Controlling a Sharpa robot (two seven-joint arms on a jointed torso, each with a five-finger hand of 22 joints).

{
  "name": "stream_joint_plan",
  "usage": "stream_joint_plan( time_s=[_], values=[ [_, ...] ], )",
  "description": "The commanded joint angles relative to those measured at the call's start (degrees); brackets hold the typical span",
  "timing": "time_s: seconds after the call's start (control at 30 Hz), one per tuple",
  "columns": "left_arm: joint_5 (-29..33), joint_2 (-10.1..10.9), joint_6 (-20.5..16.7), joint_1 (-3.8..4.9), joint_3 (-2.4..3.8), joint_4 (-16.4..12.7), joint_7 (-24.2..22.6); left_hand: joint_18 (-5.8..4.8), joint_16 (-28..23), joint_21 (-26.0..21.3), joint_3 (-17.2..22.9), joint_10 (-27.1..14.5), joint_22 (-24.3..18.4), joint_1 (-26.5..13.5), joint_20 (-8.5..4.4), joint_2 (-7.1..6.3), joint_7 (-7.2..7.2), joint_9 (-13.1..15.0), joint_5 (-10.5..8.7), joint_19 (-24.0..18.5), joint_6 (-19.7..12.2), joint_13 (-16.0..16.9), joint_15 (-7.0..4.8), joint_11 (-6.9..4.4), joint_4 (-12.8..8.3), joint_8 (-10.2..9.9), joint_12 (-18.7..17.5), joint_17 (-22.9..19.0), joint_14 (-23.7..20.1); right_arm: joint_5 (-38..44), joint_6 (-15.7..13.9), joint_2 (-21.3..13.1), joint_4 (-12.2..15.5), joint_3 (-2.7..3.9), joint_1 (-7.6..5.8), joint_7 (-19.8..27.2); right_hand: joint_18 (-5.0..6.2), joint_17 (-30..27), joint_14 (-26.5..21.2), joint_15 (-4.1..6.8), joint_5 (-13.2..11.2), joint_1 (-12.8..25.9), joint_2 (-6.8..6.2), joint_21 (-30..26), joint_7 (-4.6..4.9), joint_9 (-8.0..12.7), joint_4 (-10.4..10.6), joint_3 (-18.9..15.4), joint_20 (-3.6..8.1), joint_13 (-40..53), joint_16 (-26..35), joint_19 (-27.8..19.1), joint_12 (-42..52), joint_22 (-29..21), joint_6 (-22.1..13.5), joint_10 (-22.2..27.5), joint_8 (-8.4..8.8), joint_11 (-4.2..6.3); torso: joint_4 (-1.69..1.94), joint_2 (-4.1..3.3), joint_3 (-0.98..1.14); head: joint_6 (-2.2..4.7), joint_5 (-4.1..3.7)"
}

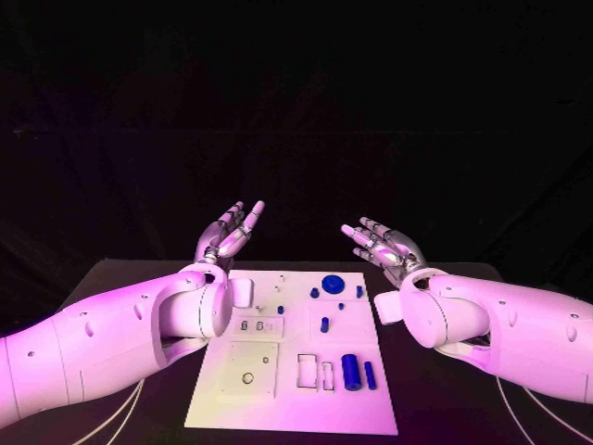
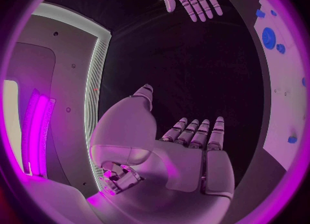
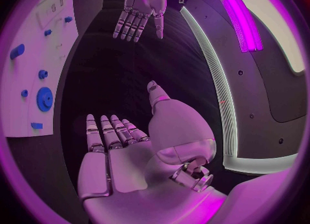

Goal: Assemble the parts on the task board

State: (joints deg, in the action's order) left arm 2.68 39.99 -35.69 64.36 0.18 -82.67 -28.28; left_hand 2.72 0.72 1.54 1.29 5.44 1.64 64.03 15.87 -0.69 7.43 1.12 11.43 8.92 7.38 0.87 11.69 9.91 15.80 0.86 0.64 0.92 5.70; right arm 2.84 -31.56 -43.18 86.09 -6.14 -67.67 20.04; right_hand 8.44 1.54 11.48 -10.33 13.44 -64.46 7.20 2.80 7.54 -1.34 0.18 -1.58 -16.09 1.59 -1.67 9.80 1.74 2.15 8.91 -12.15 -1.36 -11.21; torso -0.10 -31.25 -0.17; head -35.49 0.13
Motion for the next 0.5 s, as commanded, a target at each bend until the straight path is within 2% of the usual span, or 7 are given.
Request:
stream_joint_plan(
  time_s=[0.03,0.2,0.23,0.3,0.33,0.4,0.5],
  values=[
    [0.8,-0.1,3.8,0.09,0.03,0.0,-0.1,1.55,0.5,0.3,0.1,1.5,0.1,3.6,0.87,0.0,5.97,0.3,0.58,-0.3,1.8,0.3,0.98,1.65,0.8,0.5,0.5,0.3,1.2,4.0,9.6,0.3,-0.6,-0.64,-0.89,-5.9,0.89,1.6,20.5,-1.07,0.2,-9.0,0.07,5.2,6.69,-1.9,-4.3,1.5,-0.7,1.6,-3.3,12.1,3.3,2.4,16.6,-20.6,-3.46,-1.51,0.0,0.01,0.0,0.0,0.0],
    [0.8,-0.1,3.8,0.09,0.03,0.0,-0.1,1.03,2.7,2.5,0.5,9.0,1.3,7.1,1.22,0.34,8.1,1.2,0.45,4.4,9.1,1.2,2.8,3.91,0.1,2.1,1.9,1.5,11.1,4.4,11.0,0.4,-0.8,-1.05,-1.39,-6.8,1.23,2.2,37.1,-0.59,-0.4,-12.0,-0.39,10.3,5.59,-2.6,-6.4,2.6,-0.64,2.1,-5.3,26.0,5.2,4.3,30.6,-37.3,-5.45,-1.03,0.0,0.01,0.0,0.0,0.0],
    [0.5,3.7,5.4,0.37,0.05,-2.1,-1.1,0.88,3.8,3.6,0.7,12.8,1.9,8.0,1.24,0.4,8.6,1.6,0.5,7.1,12.3,1.6,2.6,4.73,-0.2,2.9,2.8,2.0,15.3,22.9,3.7,-0.3,-2.9,-1.03,-2.99,-2.2,1.55,2.3,38.6,-0.3,-0.4,-12.4,-0.52,11.0,5.64,-2.7,-6.8,2.9,-0.6,2.1,-5.4,28.0,5.3,4.5,33.0,-38.6,-5.71,-0.62,-0.01,-1.18,0.06,-1.44,-0.26],
    [0.4,4.2,5.3,0.53,0.05,-2.4,-1.4,0.89,5.6,6.1,0.8,21.1,3.1,10.0,1.08,0.48,9.11,2.4,0.45,13.1,18.8,2.4,2.18,5.21,-1.1,4.5,4.7,2.7,22.8,25.7,3.0,-0.5,-3.0,-1.02,-3.23,-2.2,1.97,2.2,41.0,0.32,-0.5,-13.0,-0.71,11.7,5.42,-2.7,-7.3,3.4,-0.48,2.0,-5.4,30.2,5.1,4.4,37.6,-41.0,-5.95,0.02,0.14,-1.37,0.1,-1.54,-0.41],
    [0.4,4.3,5.3,0.57,0.05,-2.5,-1.5,1.22,6.7,7.6,1.0,23.6,3.9,10.7,0.99,0.5,9.0,2.6,0.45,16.5,20.6,2.5,1.8,4.94,-1.4,4.9,5.2,3.1,26.6,25.9,2.9,-0.5,-3.0,-1.02,-3.26,-2.2,2.04,2.1,41.6,0.48,-0.5,-13.1,-0.76,11.8,5.32,-2.7,-7.4,3.5,-0.42,2.0,-5.4,30.7,5.0,4.4,38.8,-41.7,-5.97,0.19,0.17,-1.44,0.11,-1.58,-0.45],
    [0.0,4.8,5.3,0.75,0.07,-2.9,-1.6,2.86,9.6,12.0,1.3,34.8,5.9,12.7,0.81,0.65,8.64,3.4,0.44,26.5,28.2,3.4,0.39,3.99,-2.7,6.8,7.7,4.1,37.6,28.8,2.4,-0.8,-3.0,-1.01,-3.53,-2.5,2.19,2.2,44.1,1.11,-0.5,-13.3,-1.07,12.3,5.05,-2.5,-7.7,4.1,-0.05,2.0,-5.5,32.5,4.7,4.3,41.2,-43.8,-5.75,0.8,0.27,-1.8,0.18,-1.67,-0.52],
    [-0.7,5.5,5.3,1.03,0.16,-3.6,-1.6,5.92,10.9,15.2,1.8,42.6,6.9,14.7,0.58,0.89,7.6,4.0,0.46,32.2,38.2,3.4,-1.33,2.55,-4.3,8.7,9.0,4.3,44.0,31.7,2.3,-1.1,-3.0,-0.99,-3.95,-3.0,2.25,2.3,47.4,1.98,-0.5,-13.3,-1.52,12.8,4.54,-2.4,-8.0,5.1,0.75,2.0,-5.3,35.0,3.6,4.1,43.5,-46.5,-4.99,1.51,0.33,-2.29,0.34,-1.55,-0.54]
  ],
)
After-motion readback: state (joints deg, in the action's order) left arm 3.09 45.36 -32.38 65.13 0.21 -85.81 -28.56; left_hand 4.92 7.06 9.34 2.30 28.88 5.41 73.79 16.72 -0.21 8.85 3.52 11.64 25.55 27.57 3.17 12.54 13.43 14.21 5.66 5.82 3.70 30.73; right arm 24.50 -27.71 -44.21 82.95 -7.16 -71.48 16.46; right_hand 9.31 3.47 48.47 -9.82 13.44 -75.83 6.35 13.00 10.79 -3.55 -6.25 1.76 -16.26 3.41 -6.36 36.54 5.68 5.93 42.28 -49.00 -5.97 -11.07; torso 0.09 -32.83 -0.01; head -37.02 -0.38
